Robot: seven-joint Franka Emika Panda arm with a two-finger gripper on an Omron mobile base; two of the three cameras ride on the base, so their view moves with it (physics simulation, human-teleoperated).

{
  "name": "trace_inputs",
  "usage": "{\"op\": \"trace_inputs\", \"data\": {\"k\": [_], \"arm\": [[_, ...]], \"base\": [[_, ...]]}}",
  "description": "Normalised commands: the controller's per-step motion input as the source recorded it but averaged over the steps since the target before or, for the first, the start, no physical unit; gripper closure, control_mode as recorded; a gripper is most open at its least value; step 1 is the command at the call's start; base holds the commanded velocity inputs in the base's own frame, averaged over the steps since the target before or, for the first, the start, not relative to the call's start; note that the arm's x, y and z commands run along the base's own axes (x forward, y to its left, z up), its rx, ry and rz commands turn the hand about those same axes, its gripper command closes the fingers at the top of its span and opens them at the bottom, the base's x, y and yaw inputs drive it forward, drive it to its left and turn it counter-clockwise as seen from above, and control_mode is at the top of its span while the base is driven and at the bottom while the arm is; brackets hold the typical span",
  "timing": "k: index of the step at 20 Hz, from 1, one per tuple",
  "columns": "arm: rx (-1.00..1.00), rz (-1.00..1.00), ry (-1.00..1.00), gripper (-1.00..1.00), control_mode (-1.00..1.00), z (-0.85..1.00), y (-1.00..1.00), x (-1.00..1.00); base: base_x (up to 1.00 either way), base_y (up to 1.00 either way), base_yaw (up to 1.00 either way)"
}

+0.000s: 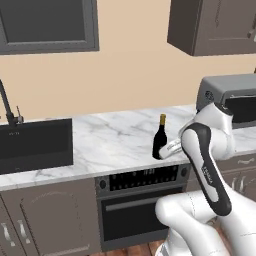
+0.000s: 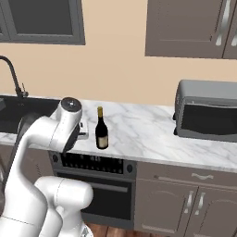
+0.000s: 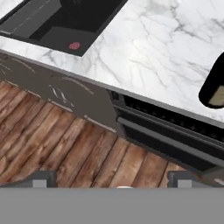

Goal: There is a wine glass and glass cup on the dining counter. Place the wine bottle next to the wine glass and the juice bottle next to the glass cup.

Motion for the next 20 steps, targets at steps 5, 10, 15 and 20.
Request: {"op": "trace_inputs", "data": {"k": [5,10,15,20], "arm": [[0.00,0.30,0.00,-1.00,-1.00,0.07,-0.24,-0.19],[0.00,0.31,-0.02,-1.00,-1.00,0.00,-0.38,-0.03],[0.02,0.24,0.00,-1.00,-1.00,-0.01,-0.50,0.09],[0.07,0.07,-0.03,-1.00,-1.00,-0.04,-0.42,0.20]], "base": [[0.00,0.00,0.00],[0.00,0.00,0.00],[0.00,0.00,0.00],[0.00,0.00,0.00]]}}
